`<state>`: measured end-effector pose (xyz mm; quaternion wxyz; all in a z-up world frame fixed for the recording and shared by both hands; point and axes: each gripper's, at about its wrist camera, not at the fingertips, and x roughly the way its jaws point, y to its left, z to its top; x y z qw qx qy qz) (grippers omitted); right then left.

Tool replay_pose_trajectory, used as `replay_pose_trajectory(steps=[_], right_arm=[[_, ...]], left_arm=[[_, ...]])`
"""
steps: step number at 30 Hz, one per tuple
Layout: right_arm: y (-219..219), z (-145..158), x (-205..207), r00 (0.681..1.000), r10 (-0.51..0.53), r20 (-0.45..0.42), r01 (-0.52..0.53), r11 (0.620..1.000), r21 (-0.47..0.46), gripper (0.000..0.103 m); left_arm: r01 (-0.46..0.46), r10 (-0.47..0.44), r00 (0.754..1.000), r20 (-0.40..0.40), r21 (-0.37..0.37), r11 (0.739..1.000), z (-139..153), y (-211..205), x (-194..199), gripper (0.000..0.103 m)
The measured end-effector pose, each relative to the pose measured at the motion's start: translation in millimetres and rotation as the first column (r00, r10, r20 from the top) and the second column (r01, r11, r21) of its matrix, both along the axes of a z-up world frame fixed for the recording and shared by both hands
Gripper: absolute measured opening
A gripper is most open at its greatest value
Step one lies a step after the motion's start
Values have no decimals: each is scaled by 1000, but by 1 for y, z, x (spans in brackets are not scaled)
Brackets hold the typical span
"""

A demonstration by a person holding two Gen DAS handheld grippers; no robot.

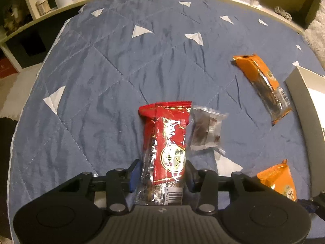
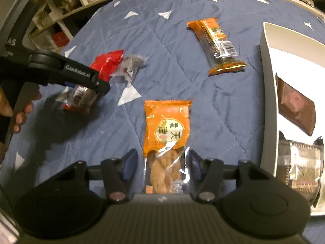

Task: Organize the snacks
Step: 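Carry the red and orange packets into the white box with both tools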

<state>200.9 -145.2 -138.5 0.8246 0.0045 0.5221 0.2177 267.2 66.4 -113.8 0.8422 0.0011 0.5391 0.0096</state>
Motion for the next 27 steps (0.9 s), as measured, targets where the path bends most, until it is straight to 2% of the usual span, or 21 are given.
replay_pose_trajectory(steps=[2,3,6,10,14,21,27], right_arm=[[-1,-2,0,1000,1,-3,-1,1000,-3,56],[-1,-2,1,1000,3,-1,-3,1000,-3,48],[-6,-1,3,1000,4,-5,-4,1000,22,40],[-15,9,4,1000,0,16,-1,999,51,40],[-28,30,4,997,-14,76,7,995,96,40],[-68,76,10,978,-89,190,57,985,164,40],[-111,98,18,954,-165,251,120,975,186,40]], left_arm=[[-21,21,1000,7,-17,1000,3,4,-3,43],[-42,42,999,14,-26,999,5,7,-5,42],[-80,83,995,51,-55,995,16,12,-13,41],[-97,112,985,132,-119,988,42,14,-27,41],[-109,148,968,205,-190,976,62,11,-37,41],[-71,142,956,257,-266,961,82,-20,-43,41],[-27,122,950,286,-316,948,98,-57,-33,41]])
